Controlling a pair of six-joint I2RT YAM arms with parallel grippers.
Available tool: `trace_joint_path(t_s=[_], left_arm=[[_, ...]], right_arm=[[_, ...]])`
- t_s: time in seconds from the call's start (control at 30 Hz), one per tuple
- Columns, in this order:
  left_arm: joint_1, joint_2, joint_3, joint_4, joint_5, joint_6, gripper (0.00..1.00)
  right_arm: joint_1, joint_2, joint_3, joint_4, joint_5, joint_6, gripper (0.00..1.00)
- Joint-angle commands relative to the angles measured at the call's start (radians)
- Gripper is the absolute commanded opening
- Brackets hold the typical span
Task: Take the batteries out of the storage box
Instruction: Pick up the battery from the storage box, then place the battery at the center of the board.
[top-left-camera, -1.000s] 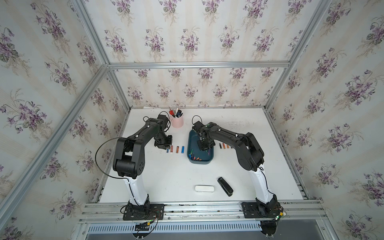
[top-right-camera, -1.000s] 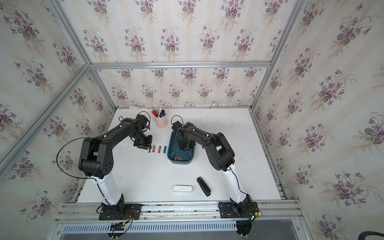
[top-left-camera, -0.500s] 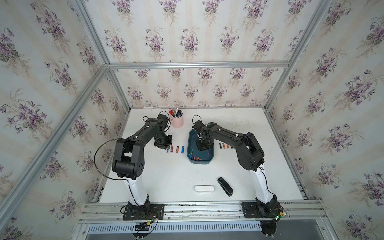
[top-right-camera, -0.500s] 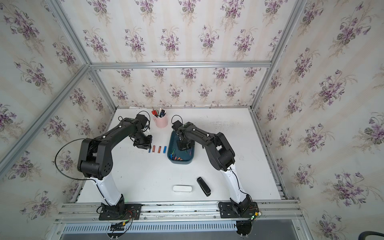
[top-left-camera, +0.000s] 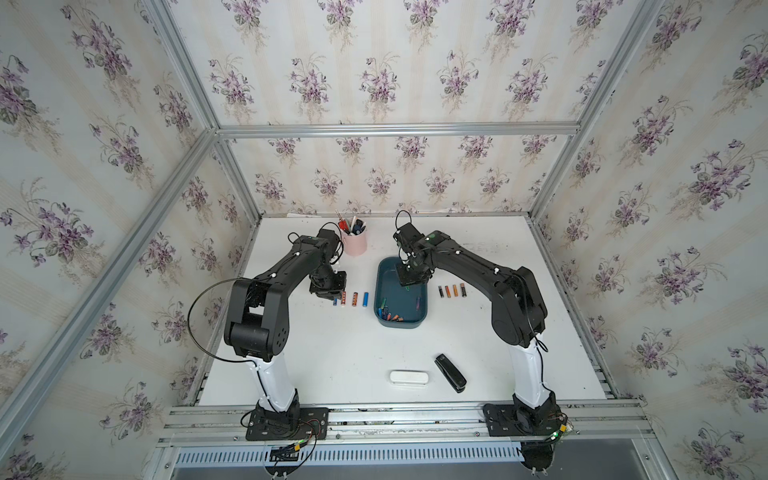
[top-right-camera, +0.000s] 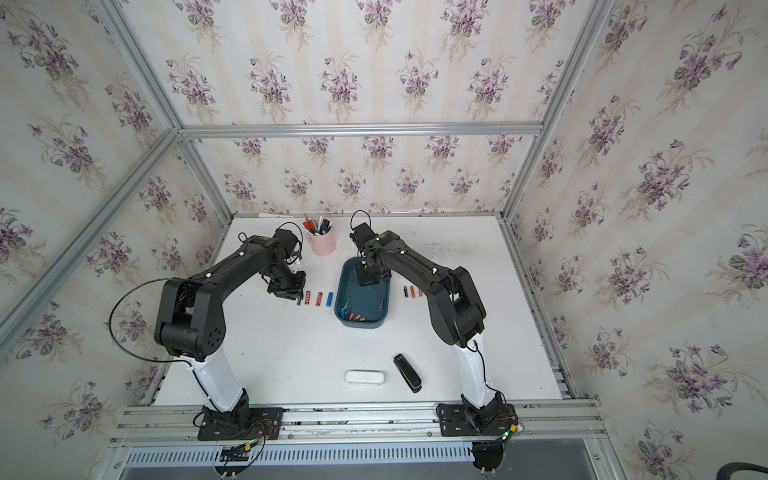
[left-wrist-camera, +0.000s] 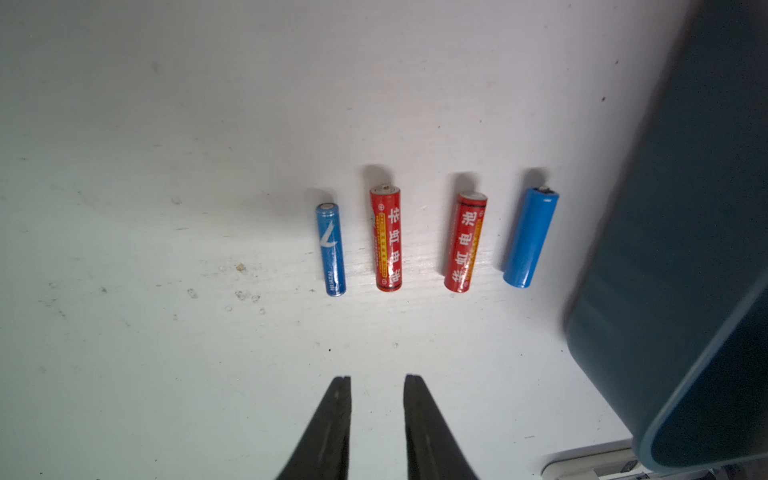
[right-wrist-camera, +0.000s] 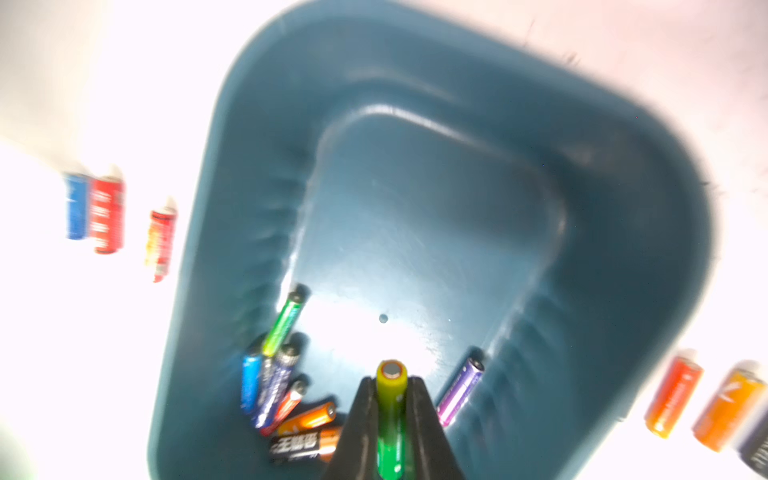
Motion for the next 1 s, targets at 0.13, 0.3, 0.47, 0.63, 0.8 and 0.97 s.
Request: trace_joint_path(t_s=[0.13,0.3,0.47,0.63,0.8,0.97], left_arm=[[-0.003,-0.006,0.006,-0.023,-0.017,-0.012,0.28],[-0.006,0.003,0.014,-0.024,-0.018,-0.011,0.28],[-0.008,0.014,0.013,-0.019,-0.015,-0.010,0.28],[-0.010,0.025,0.008,-0.011,-0.011,-0.009,0.28],[-0.011,0.036,0.012,-0.012,-0.012,-0.006,0.28],[-0.012,0.039,0.011,-0.011,-0.013,-0.004,0.28]], right_arm=[[-0.086,-0.090,-0.007,-0.032,-0.001,-0.050,0.13],[-0.219,-0.170,-0.093,-0.030,0.021,-0.088,0.13],[-0.352,-0.221,-0.217,0.001,0.056,-0.127,0.13],[-0.437,-0.225,-0.332,0.056,0.072,-0.150,0.13],[-0.453,-0.184,-0.376,0.087,0.095,-0.154,0.14],[-0.457,-0.144,-0.396,0.121,0.101,-0.152,0.14]])
